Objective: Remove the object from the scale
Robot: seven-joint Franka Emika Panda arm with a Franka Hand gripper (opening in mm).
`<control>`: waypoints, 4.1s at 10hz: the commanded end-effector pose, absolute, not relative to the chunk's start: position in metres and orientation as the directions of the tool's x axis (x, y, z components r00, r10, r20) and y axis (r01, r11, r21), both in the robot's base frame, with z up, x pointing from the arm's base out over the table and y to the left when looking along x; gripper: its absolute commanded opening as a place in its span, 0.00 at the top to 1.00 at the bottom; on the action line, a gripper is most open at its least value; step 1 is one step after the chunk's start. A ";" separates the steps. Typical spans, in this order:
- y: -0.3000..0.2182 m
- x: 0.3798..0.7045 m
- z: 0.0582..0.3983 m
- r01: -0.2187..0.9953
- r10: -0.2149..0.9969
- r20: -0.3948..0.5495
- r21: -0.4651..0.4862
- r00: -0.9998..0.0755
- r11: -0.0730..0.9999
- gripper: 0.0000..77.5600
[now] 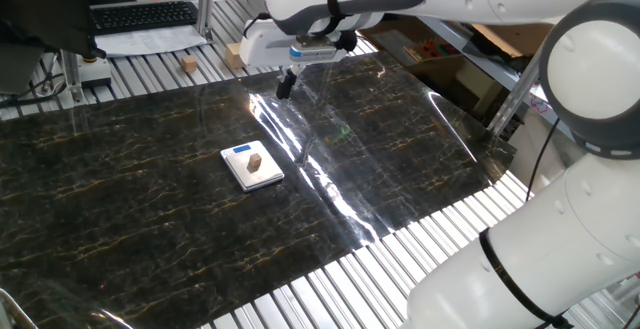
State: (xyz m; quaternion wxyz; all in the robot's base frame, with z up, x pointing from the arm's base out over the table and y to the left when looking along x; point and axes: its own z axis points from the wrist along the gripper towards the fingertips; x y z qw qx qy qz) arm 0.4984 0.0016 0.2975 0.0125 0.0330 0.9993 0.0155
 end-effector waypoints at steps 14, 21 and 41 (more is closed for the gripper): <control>0.015 0.512 0.240 0.082 0.081 -0.029 -0.020 -0.996 0.996 1.00; 0.017 0.516 0.220 0.074 0.074 -0.019 -0.037 -0.997 0.997 1.00; 0.019 0.522 0.186 0.035 0.035 -0.025 0.000 -0.999 0.999 1.00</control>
